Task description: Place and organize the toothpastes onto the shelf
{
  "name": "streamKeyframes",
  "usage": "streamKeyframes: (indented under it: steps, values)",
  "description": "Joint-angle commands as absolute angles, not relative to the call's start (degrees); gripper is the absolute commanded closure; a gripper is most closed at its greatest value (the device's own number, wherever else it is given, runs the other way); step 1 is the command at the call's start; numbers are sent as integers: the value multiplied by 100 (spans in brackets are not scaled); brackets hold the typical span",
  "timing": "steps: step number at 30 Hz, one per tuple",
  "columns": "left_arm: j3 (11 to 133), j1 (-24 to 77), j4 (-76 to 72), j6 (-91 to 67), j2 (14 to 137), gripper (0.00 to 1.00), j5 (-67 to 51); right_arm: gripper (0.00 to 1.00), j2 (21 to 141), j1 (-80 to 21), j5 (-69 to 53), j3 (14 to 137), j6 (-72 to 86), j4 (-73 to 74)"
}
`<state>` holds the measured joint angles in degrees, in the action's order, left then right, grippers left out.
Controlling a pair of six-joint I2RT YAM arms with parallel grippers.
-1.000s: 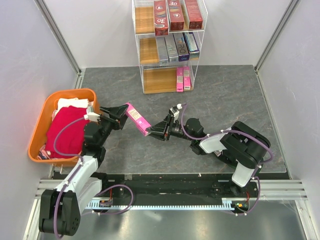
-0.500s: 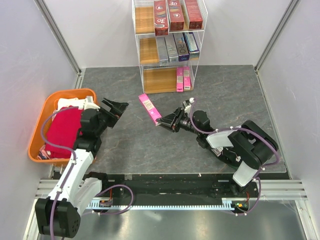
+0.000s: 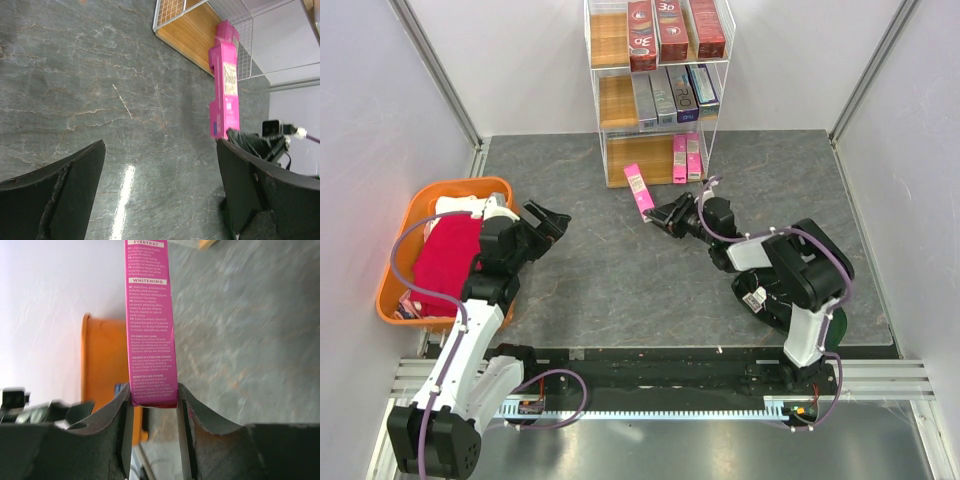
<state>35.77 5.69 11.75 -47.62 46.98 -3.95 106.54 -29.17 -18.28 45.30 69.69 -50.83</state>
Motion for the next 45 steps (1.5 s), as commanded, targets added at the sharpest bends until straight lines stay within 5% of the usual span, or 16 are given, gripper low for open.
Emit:
streamKeyframes:
  steps: [1,16,45]
  values:
    - [3683,554,1222,-4430,4571,0,-281,90,11293,-2716,-1451,5229,6855,-5414]
    - [3683,554,1274,-4228,4491,1,-422,90,13236,-2136,-1072,7013,7479,-5257]
    - [3665,554,1266,-4219,4685,3,-633,90,13754,-1846,-694,7866,8111,-5185]
